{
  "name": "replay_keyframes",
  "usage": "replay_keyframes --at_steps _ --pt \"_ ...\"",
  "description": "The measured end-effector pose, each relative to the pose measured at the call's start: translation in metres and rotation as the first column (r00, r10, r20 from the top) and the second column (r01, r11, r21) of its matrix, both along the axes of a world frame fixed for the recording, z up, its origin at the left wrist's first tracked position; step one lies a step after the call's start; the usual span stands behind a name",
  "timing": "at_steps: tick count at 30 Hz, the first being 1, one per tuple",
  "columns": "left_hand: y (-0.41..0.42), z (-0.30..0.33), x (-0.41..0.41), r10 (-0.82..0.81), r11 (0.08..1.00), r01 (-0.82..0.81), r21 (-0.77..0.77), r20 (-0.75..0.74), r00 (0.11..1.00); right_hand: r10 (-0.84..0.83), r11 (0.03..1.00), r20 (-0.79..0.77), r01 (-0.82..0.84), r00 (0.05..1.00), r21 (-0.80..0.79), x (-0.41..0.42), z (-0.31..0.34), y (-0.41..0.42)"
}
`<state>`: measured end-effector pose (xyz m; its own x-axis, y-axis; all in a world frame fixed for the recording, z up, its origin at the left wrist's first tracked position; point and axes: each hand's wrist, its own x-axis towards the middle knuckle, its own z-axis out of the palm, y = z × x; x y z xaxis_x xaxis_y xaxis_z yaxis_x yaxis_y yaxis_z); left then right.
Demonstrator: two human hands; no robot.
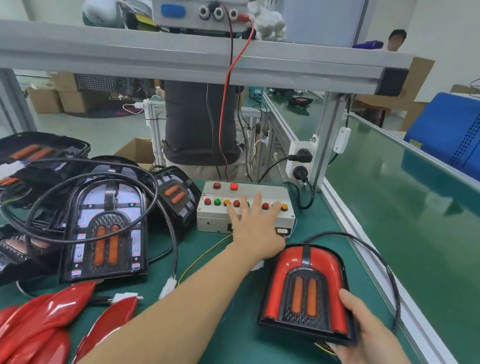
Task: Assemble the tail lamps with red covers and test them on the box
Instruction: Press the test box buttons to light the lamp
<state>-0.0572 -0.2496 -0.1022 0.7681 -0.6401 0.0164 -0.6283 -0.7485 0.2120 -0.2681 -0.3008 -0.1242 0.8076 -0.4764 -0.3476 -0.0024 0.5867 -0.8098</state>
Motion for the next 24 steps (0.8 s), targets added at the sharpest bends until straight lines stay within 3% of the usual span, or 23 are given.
replay_keyframes --at_steps 7,24 --pt "0.012 -0.001 0.011 0.102 0.994 -0.103 0.033 0.022 0.994 0.017 1.0 0.001 -0.017 1.0 -0.022 0.0 0.0 0.001" --pt "0.005 0.016 0.003 0.073 0.993 -0.063 0.096 -0.108 0.991 0.034 0.999 -0.002 -0.034 0.999 -0.035 -0.004 0.001 -0.001"
